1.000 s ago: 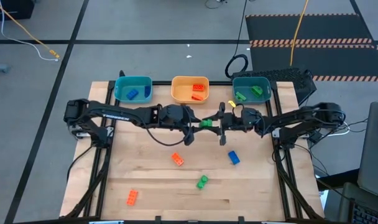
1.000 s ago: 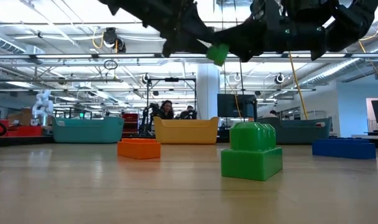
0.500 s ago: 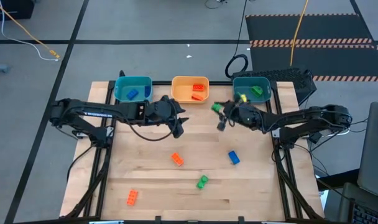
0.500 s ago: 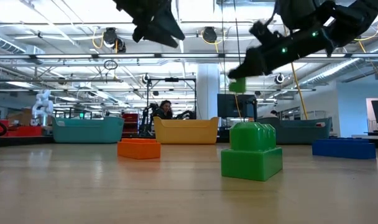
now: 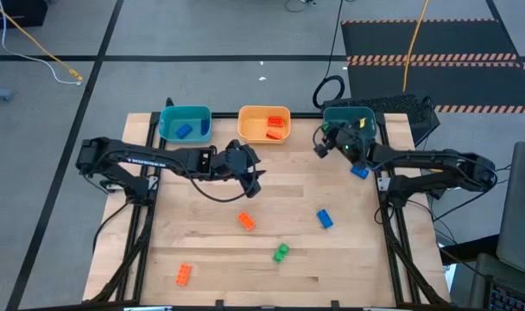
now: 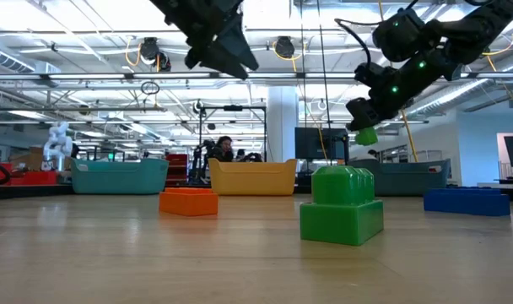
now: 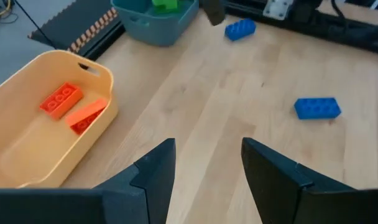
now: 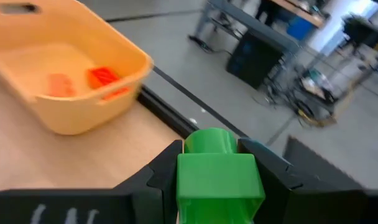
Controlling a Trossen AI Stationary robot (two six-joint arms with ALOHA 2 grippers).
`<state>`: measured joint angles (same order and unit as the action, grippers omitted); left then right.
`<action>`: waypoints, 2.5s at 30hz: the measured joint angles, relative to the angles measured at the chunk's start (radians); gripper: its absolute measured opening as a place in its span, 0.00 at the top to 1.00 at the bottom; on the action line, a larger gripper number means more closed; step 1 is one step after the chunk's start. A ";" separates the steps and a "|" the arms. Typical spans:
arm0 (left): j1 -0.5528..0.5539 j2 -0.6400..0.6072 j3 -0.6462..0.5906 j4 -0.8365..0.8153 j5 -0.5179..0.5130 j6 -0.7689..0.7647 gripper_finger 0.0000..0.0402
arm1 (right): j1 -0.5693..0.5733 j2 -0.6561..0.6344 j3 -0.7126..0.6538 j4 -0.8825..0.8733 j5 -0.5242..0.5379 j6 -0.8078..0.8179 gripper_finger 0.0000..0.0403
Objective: Sort & place blocks by color
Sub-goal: Put the green game piece into the dark blue bin, then put the blue game piece into the blue bin
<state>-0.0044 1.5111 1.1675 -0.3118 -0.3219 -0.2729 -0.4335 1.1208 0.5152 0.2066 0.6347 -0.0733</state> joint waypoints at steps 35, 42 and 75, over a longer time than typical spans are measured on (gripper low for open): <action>-0.046 0.137 -0.002 0.000 -0.044 -0.047 0.54 | -0.279 0.005 0.000 -0.111 -0.010 0.060 0.63; -0.045 0.137 -0.002 0.007 -0.044 -0.065 0.54 | -0.279 0.005 0.000 -0.110 -0.025 0.061 0.61; -0.040 0.138 -0.002 0.018 -0.073 -0.047 0.54 | 0.190 -0.112 0.030 -0.417 -0.485 0.147 0.54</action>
<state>-0.0447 1.6489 1.1660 -0.2939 -0.3949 -0.3194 -0.2435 1.0092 0.5454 -0.2106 0.1492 0.0741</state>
